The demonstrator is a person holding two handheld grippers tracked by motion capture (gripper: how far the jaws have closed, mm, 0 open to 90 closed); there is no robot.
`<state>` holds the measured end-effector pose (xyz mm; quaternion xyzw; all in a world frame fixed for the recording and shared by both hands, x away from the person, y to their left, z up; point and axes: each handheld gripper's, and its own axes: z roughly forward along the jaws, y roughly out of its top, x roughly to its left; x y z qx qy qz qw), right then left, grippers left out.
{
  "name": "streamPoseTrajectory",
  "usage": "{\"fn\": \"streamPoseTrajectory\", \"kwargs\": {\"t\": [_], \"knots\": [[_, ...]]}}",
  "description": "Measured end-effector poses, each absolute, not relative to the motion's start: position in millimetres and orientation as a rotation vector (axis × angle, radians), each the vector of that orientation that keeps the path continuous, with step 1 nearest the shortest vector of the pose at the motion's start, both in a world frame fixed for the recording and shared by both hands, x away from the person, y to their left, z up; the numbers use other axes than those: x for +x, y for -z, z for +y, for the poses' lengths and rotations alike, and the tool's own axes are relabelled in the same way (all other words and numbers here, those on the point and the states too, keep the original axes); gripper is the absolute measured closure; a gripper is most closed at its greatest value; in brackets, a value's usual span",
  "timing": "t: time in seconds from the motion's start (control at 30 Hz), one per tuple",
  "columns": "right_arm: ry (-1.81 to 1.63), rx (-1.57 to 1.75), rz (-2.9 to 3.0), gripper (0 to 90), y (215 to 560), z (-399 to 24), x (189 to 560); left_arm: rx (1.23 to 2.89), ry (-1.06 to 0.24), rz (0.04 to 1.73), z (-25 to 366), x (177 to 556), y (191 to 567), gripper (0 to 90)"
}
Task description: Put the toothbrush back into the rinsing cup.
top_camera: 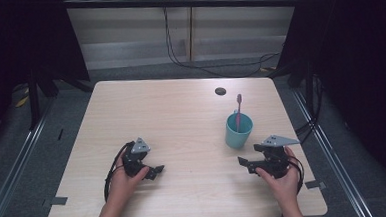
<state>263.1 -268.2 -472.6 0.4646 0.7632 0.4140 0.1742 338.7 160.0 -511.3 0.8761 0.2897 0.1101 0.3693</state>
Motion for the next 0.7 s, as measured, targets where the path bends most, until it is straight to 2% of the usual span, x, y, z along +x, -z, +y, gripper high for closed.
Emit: {"fn": "streamPoseTrajectory", "kwargs": {"t": [0.7], "knots": [[-1.061, 1.321, 2.234, 16.5, 502, -263, 259, 2.250, -0.283, 0.746, 160, 339, 511, 4.4]]}}
